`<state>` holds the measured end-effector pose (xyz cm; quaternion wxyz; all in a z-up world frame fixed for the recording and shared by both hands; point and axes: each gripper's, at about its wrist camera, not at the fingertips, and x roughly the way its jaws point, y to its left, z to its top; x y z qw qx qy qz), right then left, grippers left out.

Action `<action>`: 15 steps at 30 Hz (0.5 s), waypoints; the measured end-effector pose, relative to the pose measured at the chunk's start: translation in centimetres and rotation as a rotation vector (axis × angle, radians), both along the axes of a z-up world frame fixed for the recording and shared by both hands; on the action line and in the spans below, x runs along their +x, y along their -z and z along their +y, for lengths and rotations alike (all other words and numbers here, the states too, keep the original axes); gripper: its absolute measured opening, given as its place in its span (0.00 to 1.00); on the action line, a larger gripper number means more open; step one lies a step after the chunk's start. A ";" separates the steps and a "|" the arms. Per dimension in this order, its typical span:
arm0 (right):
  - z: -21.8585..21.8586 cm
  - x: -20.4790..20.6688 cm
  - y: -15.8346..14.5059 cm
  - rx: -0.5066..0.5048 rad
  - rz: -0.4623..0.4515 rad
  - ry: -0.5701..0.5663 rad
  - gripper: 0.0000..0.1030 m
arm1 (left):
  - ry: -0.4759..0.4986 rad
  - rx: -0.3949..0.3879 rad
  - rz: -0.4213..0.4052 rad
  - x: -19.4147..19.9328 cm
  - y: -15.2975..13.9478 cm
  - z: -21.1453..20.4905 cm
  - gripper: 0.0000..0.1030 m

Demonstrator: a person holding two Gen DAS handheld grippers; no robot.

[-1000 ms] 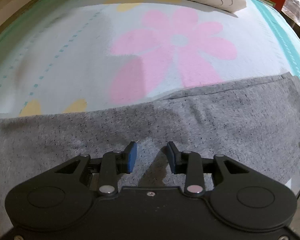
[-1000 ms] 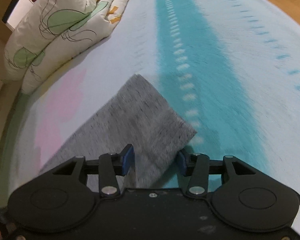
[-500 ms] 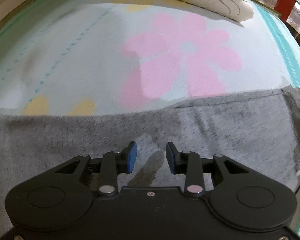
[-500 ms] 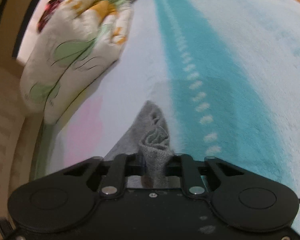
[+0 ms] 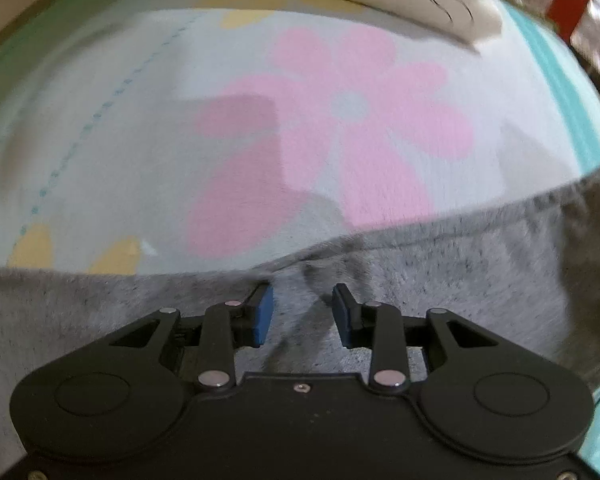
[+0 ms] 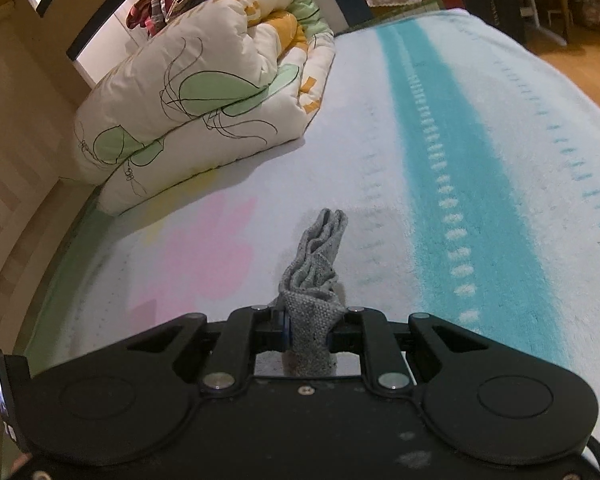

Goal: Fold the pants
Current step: 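Grasp the hem with the right gripper and lift it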

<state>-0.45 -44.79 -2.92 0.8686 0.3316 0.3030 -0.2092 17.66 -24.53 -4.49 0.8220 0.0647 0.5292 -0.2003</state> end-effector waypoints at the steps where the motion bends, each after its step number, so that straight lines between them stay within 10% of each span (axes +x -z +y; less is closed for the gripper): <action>1: 0.6 0.1 -0.5 -0.008 -0.002 0.001 0.16 | -0.022 -0.016 0.000 0.2 -0.5 1.1 0.42; 15: 18.0 5.4 -7.5 -0.219 -0.053 -0.327 0.16 | -0.251 0.039 -0.053 -0.4 -3.3 19.4 0.42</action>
